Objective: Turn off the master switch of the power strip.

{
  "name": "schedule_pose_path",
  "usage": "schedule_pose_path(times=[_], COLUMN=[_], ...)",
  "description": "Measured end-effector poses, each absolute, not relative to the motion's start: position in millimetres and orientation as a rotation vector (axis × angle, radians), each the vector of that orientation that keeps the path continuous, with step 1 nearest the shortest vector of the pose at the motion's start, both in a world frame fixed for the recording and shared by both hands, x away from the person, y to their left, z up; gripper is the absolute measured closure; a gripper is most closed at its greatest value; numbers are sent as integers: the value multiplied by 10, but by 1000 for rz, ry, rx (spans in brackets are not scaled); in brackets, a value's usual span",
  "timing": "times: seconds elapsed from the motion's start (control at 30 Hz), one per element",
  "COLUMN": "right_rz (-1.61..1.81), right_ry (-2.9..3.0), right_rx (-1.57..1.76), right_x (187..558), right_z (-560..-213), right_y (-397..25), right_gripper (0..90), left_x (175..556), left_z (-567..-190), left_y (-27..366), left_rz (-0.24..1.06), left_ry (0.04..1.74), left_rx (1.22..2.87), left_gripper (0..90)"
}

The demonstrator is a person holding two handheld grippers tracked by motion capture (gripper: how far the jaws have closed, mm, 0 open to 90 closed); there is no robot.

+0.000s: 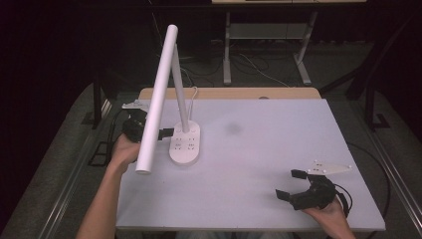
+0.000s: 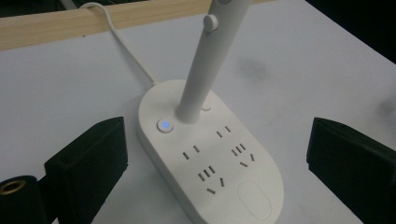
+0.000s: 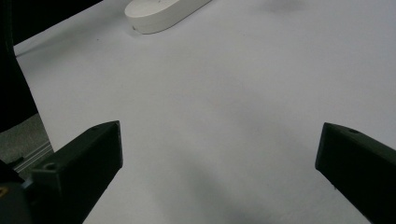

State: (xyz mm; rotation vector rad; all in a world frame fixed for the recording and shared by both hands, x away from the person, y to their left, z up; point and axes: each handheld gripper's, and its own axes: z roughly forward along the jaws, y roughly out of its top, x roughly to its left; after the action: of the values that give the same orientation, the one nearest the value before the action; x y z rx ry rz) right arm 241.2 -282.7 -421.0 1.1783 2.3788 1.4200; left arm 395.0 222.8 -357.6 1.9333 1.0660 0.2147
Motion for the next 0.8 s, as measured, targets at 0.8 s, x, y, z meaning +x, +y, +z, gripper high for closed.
schedule_pose_path(times=[0.8], right_rz=[1410], right_ry=[2387], right_rx=[1180], right_x=[2416], right_z=[-4215], right_y=[-2834], right_gripper=[0], left_x=[4170], left_z=[-3792], left_y=[2211], left_rz=[202], left_ry=[1189], left_rx=[1821], left_gripper=[170])
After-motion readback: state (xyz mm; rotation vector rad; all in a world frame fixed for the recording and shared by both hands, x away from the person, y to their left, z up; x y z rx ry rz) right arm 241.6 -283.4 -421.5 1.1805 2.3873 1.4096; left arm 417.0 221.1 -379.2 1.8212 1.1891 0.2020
